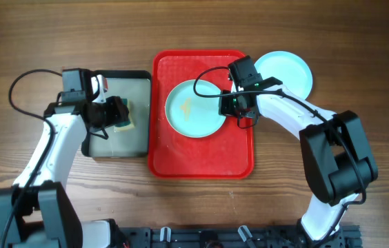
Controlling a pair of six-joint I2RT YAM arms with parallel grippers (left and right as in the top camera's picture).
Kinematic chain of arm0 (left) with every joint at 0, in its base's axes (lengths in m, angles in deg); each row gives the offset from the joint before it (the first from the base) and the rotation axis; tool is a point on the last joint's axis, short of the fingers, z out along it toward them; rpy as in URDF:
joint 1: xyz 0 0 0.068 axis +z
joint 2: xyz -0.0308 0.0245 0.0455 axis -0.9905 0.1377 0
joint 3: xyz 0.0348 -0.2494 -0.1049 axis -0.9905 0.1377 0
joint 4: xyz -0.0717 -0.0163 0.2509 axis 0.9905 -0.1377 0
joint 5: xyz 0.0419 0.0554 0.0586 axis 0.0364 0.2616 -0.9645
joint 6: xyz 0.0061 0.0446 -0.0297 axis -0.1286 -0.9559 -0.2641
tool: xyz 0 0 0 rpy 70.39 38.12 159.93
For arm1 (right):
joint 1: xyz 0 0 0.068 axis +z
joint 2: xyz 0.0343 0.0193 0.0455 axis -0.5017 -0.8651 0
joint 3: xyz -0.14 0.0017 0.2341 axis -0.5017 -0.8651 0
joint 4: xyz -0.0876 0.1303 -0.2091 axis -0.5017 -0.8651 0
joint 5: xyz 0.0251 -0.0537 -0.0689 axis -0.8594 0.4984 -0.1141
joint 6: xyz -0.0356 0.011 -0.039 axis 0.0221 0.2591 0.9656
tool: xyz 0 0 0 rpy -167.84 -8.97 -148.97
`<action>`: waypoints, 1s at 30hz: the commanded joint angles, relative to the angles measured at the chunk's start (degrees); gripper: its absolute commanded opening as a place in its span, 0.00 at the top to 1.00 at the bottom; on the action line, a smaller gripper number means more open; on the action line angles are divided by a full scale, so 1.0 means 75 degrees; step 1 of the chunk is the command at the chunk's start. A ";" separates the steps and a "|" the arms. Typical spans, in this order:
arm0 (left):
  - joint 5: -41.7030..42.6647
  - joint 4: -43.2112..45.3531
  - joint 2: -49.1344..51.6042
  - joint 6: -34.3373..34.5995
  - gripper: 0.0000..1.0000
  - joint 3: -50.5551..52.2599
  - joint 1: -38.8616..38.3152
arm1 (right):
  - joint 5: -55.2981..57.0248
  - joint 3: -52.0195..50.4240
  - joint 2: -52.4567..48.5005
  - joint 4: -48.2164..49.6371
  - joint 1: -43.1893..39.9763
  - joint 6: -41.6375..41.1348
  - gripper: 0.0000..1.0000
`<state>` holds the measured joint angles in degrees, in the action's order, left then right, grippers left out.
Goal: Clean dirty plates on tray and stack at the side
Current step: 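Move the left gripper to the black tray and grasp the sponge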
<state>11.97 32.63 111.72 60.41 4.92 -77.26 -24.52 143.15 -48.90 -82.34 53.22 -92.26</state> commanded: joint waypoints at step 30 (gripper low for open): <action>-0.1661 0.1539 0.0799 -0.0038 0.96 0.0411 -0.0664 | 0.0169 0.0009 0.0050 -0.0073 0.0009 -0.0082 0.96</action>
<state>0.48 44.60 120.90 60.12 7.70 -82.20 -24.52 143.15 -48.90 -82.34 53.22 -92.26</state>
